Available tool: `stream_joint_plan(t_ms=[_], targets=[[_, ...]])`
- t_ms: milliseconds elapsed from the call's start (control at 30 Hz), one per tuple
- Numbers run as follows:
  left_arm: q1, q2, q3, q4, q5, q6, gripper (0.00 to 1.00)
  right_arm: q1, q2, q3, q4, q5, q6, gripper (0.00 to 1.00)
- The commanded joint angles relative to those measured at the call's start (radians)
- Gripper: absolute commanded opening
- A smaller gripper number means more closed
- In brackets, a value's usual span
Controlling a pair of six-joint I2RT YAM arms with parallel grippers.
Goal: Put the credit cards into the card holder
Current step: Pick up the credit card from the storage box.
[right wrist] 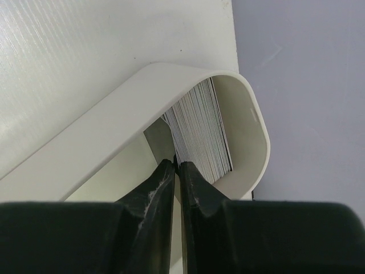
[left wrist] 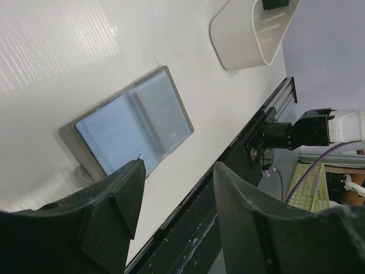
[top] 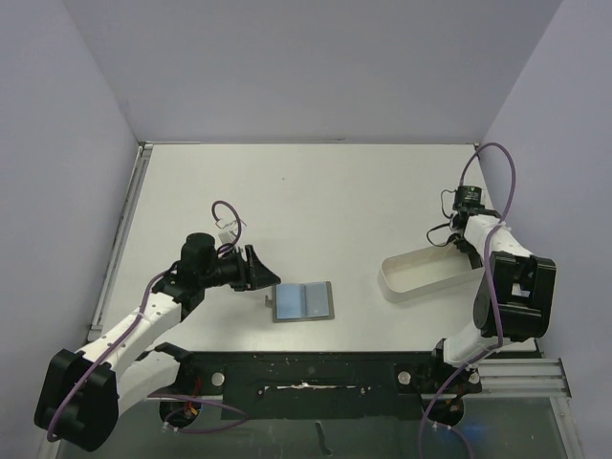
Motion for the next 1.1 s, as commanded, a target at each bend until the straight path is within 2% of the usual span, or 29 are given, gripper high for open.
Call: stream_joint_plan(t_ms=[0,167,267,667,1067], targets=[[0.006,-0.020,0.002,0.060,0.028,-0.002,0.50,0.001,-0.051,0.060,-0.019,0.035,0.004,0.08],[0.006,-0.024,0.001,0.061,0.029,-0.002,0.50,0.001,-0.068,0.068,-0.033,0.037,0.000,0.07],[0.006,-0.027,0.001,0.062,0.032,-0.001,0.50,0.002,-0.079,0.074,-0.041,0.028,-0.006,0.00],[0.006,-0.029,-0.001,0.067,0.025,-0.005,0.50,0.090,-0.118,0.172,-0.198,0.022,0.053,0.00],[0.009,-0.030,0.020,0.018,-0.011,-0.004,0.50,0.167,-0.230,0.307,-0.393,-0.027,0.188,0.00]])
